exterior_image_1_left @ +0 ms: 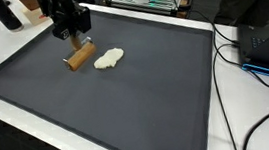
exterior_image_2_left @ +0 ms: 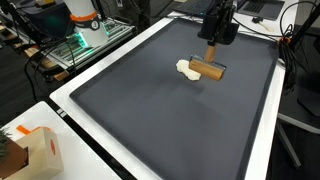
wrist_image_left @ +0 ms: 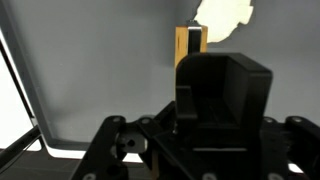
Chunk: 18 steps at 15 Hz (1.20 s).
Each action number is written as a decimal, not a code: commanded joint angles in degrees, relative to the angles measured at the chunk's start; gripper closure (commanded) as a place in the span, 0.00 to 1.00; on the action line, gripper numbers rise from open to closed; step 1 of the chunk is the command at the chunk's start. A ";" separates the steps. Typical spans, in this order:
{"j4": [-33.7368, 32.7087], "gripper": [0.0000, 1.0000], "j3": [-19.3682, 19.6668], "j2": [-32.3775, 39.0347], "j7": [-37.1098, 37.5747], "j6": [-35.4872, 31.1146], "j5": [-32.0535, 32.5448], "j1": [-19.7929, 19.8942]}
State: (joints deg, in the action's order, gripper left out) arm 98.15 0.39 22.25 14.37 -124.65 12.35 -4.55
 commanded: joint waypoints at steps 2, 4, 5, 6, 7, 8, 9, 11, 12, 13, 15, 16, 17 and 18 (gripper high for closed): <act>4.49 0.81 -3.56 -4.13 -16.40 -1.81 -14.02 5.20; 5.02 0.81 -4.76 -4.33 -23.81 -1.05 -20.60 7.15; 5.07 0.81 -5.39 -4.23 -27.46 -0.25 -23.87 8.09; 5.30 0.81 -5.99 -4.12 -31.04 0.32 -27.05 9.01; 5.40 0.81 -6.57 -3.90 -34.51 1.20 -30.19 9.91; 5.47 0.81 -7.03 -3.73 -37.64 2.22 -32.91 10.71; 5.58 0.81 -7.28 -3.54 -40.13 3.23 -35.25 11.36; 5.60 0.81 -7.67 -3.10 -44.70 6.07 -39.56 12.59; 5.47 0.81 -7.69 -2.86 -46.46 7.72 -41.18 13.03; 5.34 0.81 -7.50 -2.55 -47.64 9.15 -42.34 13.30; 5.04 0.81 -7.06 -1.99 -49.30 11.94 -44.01 13.69; 4.87 0.81 -6.84 -1.65 -49.85 13.23 -44.62 13.86; 4.73 0.81 -6.67 -1.33 -50.15 14.25 -45.05 13.99; 4.59 0.81 -6.57 -1.00 -50.62 15.16 -45.56 14.14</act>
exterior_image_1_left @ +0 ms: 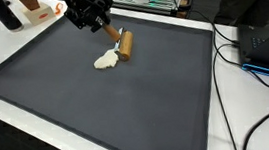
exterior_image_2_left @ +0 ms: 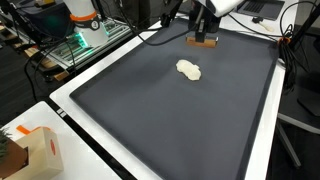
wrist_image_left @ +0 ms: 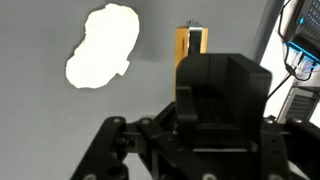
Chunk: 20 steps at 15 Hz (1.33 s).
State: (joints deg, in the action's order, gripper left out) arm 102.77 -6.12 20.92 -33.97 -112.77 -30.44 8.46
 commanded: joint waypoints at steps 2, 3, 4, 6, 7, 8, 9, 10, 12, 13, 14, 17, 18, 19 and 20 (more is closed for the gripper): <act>-0.15 0.81 0.10 0.97 -3.19 4.23 -3.87 1.37; -0.21 0.81 0.16 1.29 -3.75 4.59 -4.56 1.50; -0.19 0.81 0.25 1.63 -4.20 4.55 -5.21 1.56; -0.31 0.81 0.29 2.45 -5.26 4.60 -6.51 1.69; -0.35 0.81 0.32 2.78 -5.86 4.62 -7.12 1.76; -0.39 0.81 0.34 3.11 -6.33 4.53 -7.78 1.86; -0.41 0.81 0.36 3.44 -6.94 4.42 -8.28 1.91; -0.47 0.81 0.42 3.80 -7.32 4.37 -8.72 1.94; -0.69 0.81 0.53 4.49 -8.02 4.55 -9.51 2.06; -0.81 0.81 0.57 4.81 -8.32 4.68 -9.82 2.14; -0.91 0.81 0.66 5.11 -8.40 4.71 -10.05 2.16; -1.34 0.81 0.76 5.98 -8.70 5.10 -10.91 2.26; -1.50 0.81 0.74 6.27 -8.84 5.20 -11.19 2.30; -1.68 0.81 0.71 6.64 -8.94 5.26 -11.47 2.34; -1.71 0.81 0.71 6.85 -9.08 5.20 -11.68 2.34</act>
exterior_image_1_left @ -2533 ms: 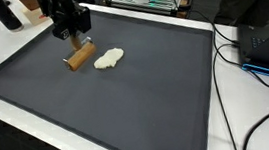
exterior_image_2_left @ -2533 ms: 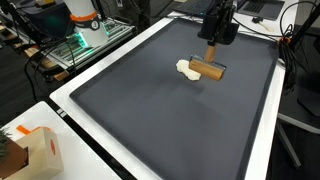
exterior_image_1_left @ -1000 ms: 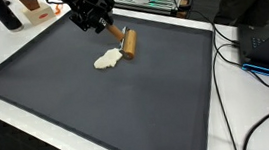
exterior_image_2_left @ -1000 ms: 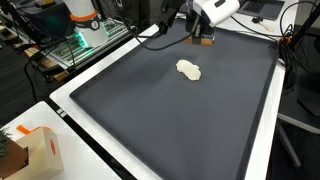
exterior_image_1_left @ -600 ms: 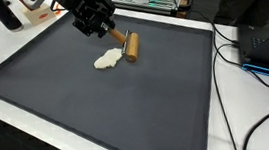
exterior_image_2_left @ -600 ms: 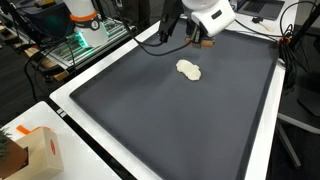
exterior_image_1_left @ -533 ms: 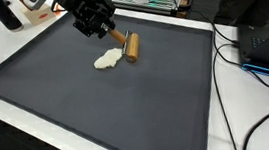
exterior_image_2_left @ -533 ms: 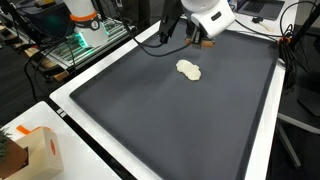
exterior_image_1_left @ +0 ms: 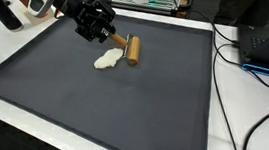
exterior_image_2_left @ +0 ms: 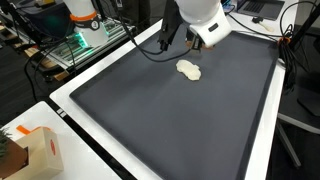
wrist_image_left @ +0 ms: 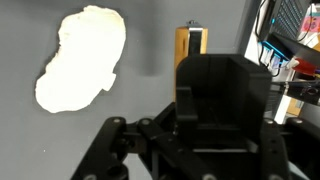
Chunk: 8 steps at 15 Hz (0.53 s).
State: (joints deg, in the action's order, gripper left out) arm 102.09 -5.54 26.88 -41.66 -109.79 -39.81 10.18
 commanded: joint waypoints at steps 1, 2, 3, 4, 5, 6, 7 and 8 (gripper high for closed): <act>-1.08 0.81 0.12 1.13 -1.44 2.16 -2.53 0.62; -1.03 0.81 0.11 1.31 -1.45 1.92 -2.75 0.56; -0.97 0.81 0.11 1.48 -1.40 1.76 -3.02 0.50; -0.88 0.81 0.15 1.62 -1.06 1.44 -3.31 0.36; -0.89 0.81 0.23 1.80 -0.56 1.43 -3.39 0.21; -0.85 0.81 0.34 1.93 0.08 1.24 -3.44 0.03; -0.75 0.81 0.45 1.99 0.80 0.91 -3.40 -0.19; -0.63 0.81 0.52 1.99 1.35 0.61 -3.34 -0.33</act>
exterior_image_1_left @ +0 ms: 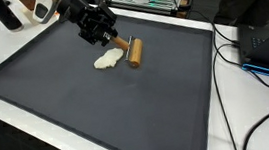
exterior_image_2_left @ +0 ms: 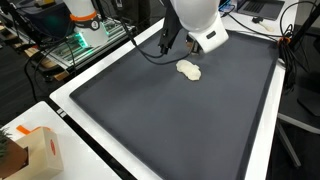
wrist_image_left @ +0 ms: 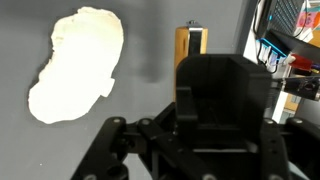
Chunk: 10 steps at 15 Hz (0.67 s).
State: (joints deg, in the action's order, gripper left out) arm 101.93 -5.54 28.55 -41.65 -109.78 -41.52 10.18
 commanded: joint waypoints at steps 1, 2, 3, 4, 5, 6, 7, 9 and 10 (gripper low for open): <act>-0.34 0.81 0.64 0.29 2.05 0.14 -1.46 -0.54; -0.30 0.81 0.69 0.28 2.73 0.00 -1.35 -0.63; -0.22 0.81 0.74 0.20 3.46 -0.12 -1.28 -0.71; -0.14 0.81 0.78 0.12 4.16 -0.31 -1.24 -0.80; -0.10 0.81 0.81 0.08 4.78 -0.40 -1.22 -0.86; -0.06 0.81 0.82 0.06 5.43 -0.56 -1.20 -0.92; -0.04 0.81 0.83 0.04 6.06 -0.52 -1.13 -0.94; 0.19 0.81 0.90 -0.18 7.69 -0.83 -0.96 -1.11; 0.36 0.81 1.00 -0.34 8.70 -1.29 -0.80 -1.30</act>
State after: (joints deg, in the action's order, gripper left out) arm 101.93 -5.37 28.85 -35.77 -110.23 -41.53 9.79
